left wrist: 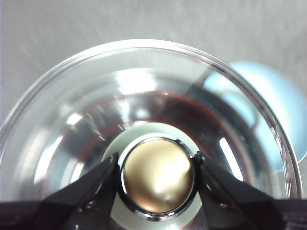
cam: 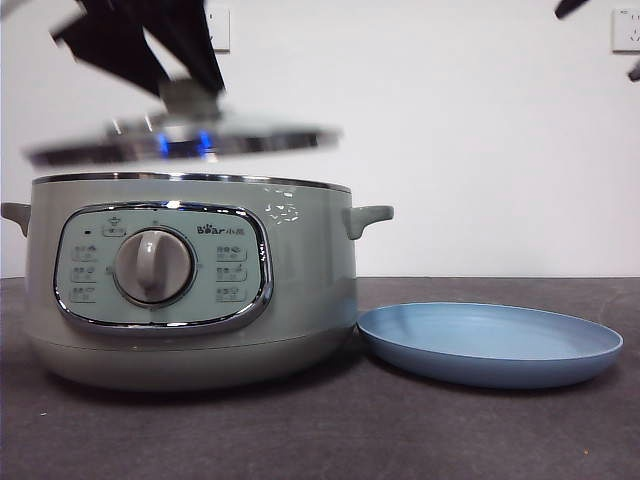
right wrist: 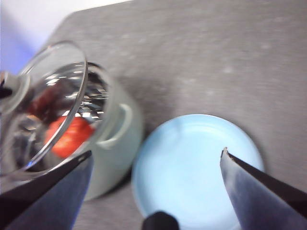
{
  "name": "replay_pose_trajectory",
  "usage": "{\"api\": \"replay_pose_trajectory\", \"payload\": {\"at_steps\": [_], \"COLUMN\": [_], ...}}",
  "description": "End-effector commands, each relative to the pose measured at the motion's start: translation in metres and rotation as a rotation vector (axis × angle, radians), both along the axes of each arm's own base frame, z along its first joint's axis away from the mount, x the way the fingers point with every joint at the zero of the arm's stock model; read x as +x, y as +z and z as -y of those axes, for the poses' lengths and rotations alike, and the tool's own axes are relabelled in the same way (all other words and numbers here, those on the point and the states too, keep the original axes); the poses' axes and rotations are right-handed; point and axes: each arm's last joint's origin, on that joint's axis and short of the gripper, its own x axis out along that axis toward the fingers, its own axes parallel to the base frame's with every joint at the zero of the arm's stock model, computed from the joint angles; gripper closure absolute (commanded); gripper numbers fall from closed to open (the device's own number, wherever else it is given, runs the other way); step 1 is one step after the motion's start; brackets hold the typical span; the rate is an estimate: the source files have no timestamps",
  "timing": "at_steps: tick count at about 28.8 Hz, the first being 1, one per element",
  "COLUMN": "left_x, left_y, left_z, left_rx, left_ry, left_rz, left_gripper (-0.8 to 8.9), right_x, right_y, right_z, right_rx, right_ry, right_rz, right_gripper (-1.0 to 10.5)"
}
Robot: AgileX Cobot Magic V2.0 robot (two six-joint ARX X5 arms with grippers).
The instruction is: Take the pumpkin out from the steamer,put the pumpkin in the blue plate,close the lid
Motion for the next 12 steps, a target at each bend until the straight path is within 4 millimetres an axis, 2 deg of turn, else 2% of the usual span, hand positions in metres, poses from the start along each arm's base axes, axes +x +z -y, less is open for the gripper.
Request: {"api": "replay_pose_trajectory", "payload": {"at_steps": [1, 6, 12], "left_x": [-0.019, -0.059, -0.109], "left_y": [0.027, 0.052, 0.071], "left_z": [-0.012, -0.035, -0.064], "left_rx": [-0.041, -0.026, -0.003], "left_ry": [0.018, 0.111, 0.225], "left_rz": [0.115, 0.217, 0.31], "left_gripper": [8.23, 8.23, 8.23], "right_x": [0.002, 0.01, 0.031], "right_y": [0.003, 0.006, 0.015], "right_z": [-0.004, -0.019, -0.056], "right_rx": [0.047, 0.084, 0.059], "right_ry": [0.067, 0.164, 0.271], "right_rz": [0.026, 0.064, 0.037], "right_gripper": [5.1, 5.1, 5.0]}}
